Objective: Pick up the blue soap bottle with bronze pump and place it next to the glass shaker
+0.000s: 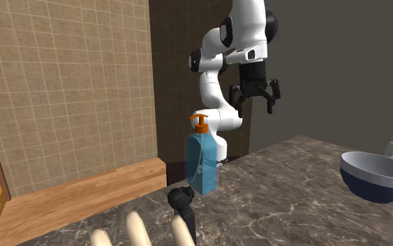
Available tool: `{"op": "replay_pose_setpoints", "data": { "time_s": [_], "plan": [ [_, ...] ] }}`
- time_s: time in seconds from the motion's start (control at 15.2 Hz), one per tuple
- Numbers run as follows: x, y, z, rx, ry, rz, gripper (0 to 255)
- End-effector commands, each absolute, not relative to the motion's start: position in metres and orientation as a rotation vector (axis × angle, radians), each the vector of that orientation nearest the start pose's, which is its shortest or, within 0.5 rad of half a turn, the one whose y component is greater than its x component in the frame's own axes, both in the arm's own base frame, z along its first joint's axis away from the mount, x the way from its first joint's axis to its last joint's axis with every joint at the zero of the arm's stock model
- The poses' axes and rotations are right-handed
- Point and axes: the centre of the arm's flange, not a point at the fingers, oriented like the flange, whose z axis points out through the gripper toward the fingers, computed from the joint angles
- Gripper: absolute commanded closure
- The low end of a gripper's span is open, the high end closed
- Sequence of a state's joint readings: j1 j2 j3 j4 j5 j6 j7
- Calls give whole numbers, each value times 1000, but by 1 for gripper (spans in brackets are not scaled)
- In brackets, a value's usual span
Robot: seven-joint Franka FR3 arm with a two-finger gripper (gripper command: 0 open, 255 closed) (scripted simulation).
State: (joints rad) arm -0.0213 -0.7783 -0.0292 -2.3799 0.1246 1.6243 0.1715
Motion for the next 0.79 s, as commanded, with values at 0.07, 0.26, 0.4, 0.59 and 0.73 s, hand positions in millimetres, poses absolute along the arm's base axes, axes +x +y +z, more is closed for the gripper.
{"op": "replay_pose_setpoints", "data": {
  "time_s": [0.07,0.26,0.4,0.59,0.73],
  "plan": [
    [310,-17,580,-2989,290,-39,0],
    [302,-52,573,-3018,178,-99,0],
    [298,-76,568,-3035,101,-139,0],
    [295,-112,562,-3056,-15,-199,0],
    [294,-137,558,-3067,-93,-240,0]
  ]
}}
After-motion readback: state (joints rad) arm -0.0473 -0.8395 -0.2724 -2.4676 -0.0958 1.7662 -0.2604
